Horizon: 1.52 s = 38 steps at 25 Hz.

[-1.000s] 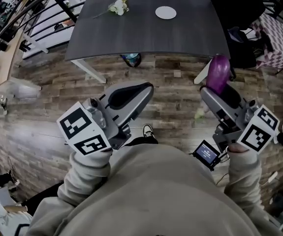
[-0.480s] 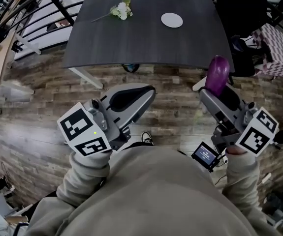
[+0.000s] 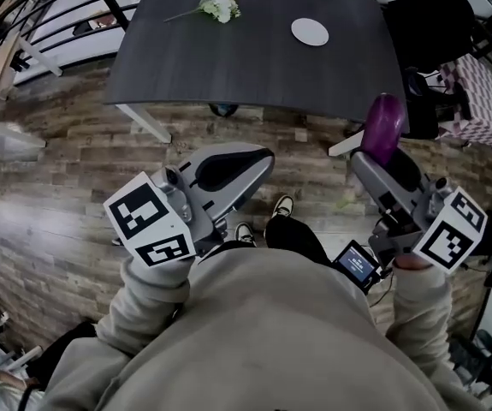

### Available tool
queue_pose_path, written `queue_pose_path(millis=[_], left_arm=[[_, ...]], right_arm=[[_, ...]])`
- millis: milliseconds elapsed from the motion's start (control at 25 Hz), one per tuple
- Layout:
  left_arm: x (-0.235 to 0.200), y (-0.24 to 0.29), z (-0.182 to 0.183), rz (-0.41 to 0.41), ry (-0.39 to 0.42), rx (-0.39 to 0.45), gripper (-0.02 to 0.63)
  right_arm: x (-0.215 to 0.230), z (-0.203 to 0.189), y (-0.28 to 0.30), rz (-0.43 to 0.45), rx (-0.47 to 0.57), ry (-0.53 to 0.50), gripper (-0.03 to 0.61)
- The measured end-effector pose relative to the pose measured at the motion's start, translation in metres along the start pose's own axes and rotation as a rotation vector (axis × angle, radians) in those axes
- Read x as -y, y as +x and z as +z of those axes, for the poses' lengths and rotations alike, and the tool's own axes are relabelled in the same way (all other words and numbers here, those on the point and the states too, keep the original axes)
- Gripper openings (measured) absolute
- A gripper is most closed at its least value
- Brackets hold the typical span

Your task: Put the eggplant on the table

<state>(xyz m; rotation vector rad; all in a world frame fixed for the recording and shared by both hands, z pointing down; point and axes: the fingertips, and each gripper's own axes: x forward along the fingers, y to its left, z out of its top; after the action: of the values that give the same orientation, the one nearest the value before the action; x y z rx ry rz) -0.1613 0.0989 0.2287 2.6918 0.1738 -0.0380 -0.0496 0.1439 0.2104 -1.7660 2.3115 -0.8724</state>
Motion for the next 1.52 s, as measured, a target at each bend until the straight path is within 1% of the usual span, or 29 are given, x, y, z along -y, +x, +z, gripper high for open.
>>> queue_pose_path(millis=[80,240,480,640,800,920,1040,1240,1520], left_arm=[[0.002,-0.003,0.0,-0.001,0.007,0.011,0.005],[0.007,-0.007,0.004,0.004,0.034,0.031,0.005],[0.011,-0.017,0.019,0.033,0.072,0.055,0.005],[0.007,-0.021,0.017,0.036,0.051,0.056,0.005],[-0.024,-0.007,0.014,0.063,0.01,0.042,0.005],[-0.034,0.006,0.013,0.068,-0.007,0.025,0.005],[-0.052,0.03,0.021,0.06,0.003,0.007,0.005],[-0.074,0.071,0.029,0.068,0.015,-0.011,0.005],[-0.078,0.135,0.057,0.058,0.026,-0.02,0.005]], right_arm=[[-0.004,0.0,0.001,0.007,-0.01,-0.017,0.239],[-0.011,0.009,0.004,0.027,0.002,-0.046,0.239],[-0.021,0.016,0.01,0.066,0.012,-0.069,0.239],[-0.019,0.019,0.017,0.075,0.004,-0.06,0.239],[0.007,0.033,0.033,0.085,0.013,0.0,0.239],[0.025,0.036,0.035,0.067,0.008,0.009,0.239],[0.048,0.045,0.044,0.072,0.009,0.012,0.239],[0.093,0.061,0.046,0.08,0.028,0.04,0.239],[0.148,0.106,0.031,0.097,0.078,0.042,0.239]])
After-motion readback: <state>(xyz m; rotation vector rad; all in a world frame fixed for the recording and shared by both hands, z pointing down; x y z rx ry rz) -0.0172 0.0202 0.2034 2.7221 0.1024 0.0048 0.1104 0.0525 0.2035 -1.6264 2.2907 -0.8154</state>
